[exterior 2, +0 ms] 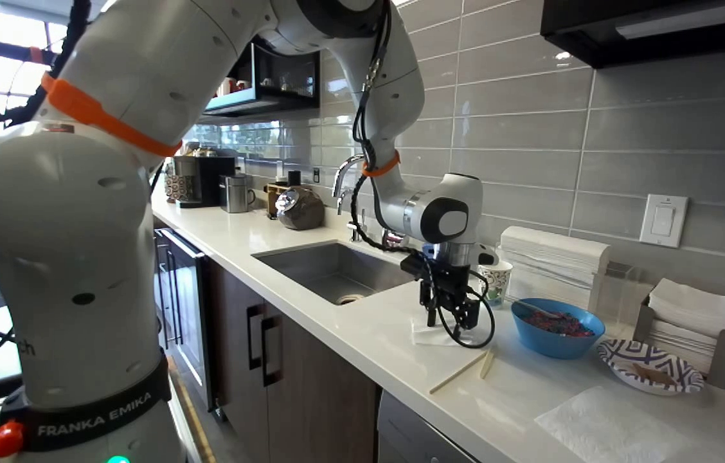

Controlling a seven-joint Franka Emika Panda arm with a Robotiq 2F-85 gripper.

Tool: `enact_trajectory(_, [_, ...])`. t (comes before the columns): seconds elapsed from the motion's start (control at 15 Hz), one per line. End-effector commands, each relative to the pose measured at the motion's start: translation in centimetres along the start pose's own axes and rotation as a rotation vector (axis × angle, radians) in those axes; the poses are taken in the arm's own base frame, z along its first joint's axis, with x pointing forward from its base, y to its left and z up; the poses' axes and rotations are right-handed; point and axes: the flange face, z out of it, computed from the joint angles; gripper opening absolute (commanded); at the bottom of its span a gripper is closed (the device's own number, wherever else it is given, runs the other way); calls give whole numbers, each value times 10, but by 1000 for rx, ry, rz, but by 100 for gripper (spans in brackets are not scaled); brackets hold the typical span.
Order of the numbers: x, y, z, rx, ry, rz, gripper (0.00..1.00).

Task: Put the tissue paper into the coffee cup

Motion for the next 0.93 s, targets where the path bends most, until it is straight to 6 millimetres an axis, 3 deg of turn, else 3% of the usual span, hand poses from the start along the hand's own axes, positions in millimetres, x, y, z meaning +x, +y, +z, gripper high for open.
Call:
enact_trajectory(0.0, [6,1,12,-3,-17,19,42])
enact_trajectory(0.4, [9,-7,-4,-3,-2,17,0])
enact_trajectory(0.67, [14,-15,-37,-16,31,50,0])
enact_trajectory(0.87, [16,-24,-82,-11,78,88,0])
